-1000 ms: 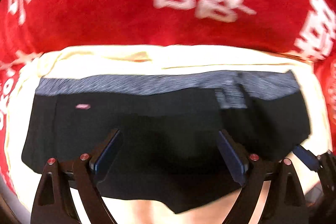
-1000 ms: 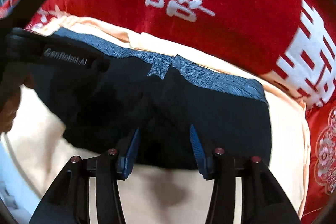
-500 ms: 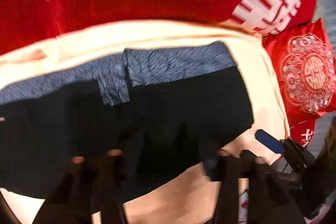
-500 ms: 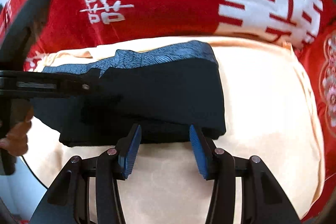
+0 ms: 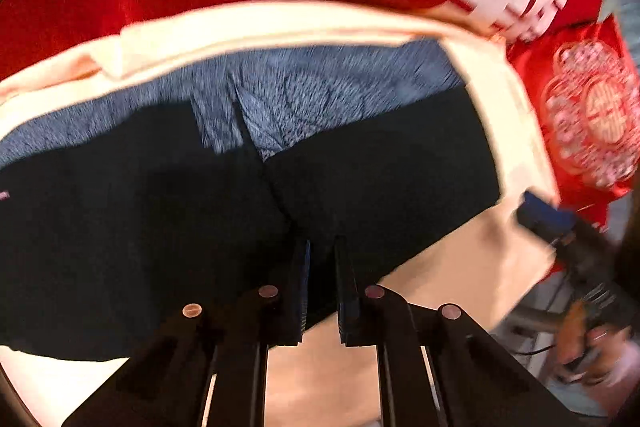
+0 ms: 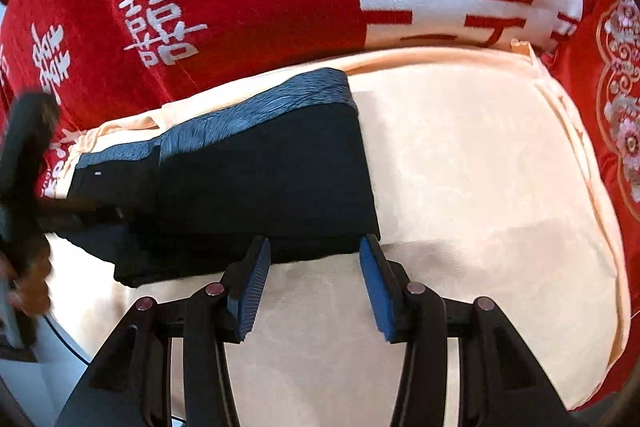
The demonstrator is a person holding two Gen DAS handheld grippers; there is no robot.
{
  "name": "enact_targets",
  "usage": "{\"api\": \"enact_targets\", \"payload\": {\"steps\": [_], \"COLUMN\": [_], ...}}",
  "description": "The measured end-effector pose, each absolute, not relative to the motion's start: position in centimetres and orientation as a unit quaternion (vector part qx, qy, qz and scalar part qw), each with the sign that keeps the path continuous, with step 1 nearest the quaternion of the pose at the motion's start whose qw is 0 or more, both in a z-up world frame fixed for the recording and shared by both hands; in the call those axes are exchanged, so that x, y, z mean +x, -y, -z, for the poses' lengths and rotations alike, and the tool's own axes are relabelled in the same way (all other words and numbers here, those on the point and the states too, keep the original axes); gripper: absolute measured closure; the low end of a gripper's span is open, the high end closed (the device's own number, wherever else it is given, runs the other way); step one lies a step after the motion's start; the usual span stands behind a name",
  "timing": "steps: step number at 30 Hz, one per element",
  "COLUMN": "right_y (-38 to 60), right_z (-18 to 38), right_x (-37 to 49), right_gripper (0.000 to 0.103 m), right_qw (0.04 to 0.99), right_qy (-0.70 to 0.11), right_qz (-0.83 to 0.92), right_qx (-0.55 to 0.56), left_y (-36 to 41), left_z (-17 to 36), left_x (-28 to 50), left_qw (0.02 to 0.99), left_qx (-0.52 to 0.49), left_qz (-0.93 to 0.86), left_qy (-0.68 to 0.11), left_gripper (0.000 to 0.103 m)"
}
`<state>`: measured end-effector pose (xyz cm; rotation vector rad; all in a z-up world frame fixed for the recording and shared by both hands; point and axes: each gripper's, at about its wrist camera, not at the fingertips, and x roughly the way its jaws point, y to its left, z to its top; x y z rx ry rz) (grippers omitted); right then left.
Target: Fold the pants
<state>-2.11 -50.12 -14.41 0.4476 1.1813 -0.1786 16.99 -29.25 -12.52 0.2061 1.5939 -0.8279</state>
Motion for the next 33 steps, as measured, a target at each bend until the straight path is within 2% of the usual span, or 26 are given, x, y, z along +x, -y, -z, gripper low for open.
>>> {"api": "enact_targets", "payload": {"steps": [4,6,12,14,19,20,22,23,24,33], "right_y": [52.3,53.6,53.3,52.2,50.8,50.1,49.1,48.4,47.5,40.2], "right_z": [14.3,14.7,18.7,20.8,19.2,18.6,17.8,17.3,16.9,16.0], "right_x": [0.0,2.0,8.9,9.9,8.8,8.3,7.6,7.2,6.7,5.6], "right_gripper": [0.054,0.076,0.077,0.074,0.074,0.074,0.074,0.073,0.073,0.073], "right_qw": [0.811,0.814,0.801,0.791,0.799,0.798,0.800,0.801,0.802,0.806], "right_qy": [-0.536,-0.529,-0.558,-0.579,-0.569,-0.572,-0.573,-0.572,-0.572,-0.576], "right_qz": [0.083,0.067,0.038,0.045,0.046,0.036,0.023,0.014,0.006,-0.046], "right_qx": [0.219,0.232,0.214,0.192,0.191,0.186,0.178,0.175,0.173,0.130], "left_y": [28.9,28.3,28.9,28.8,28.5,28.4,27.9,27.4,26.7,21.7], "left_z": [12.8,12.5,12.6,12.7,12.3,12.0,11.4,11.1,10.7,10.8], "left_x": [16.5,16.6,16.6,16.8,16.8,16.7,16.8,16.8,16.9,16.6], "left_qw": [0.631,0.631,0.635,0.637,0.642,0.649,0.664,0.670,0.676,0.692], "left_qx": [0.082,0.079,0.085,0.079,0.075,0.080,0.086,0.080,0.071,0.083], "left_qz": [0.360,0.363,0.363,0.361,0.351,0.342,0.322,0.316,0.307,0.244], "left_qy": [-0.682,-0.682,-0.677,-0.677,-0.678,-0.675,-0.670,-0.667,-0.666,-0.674], "left_gripper": [0.090,0.090,0.090,0.090,0.089,0.084,0.059,0.054,0.052,0.052]}}
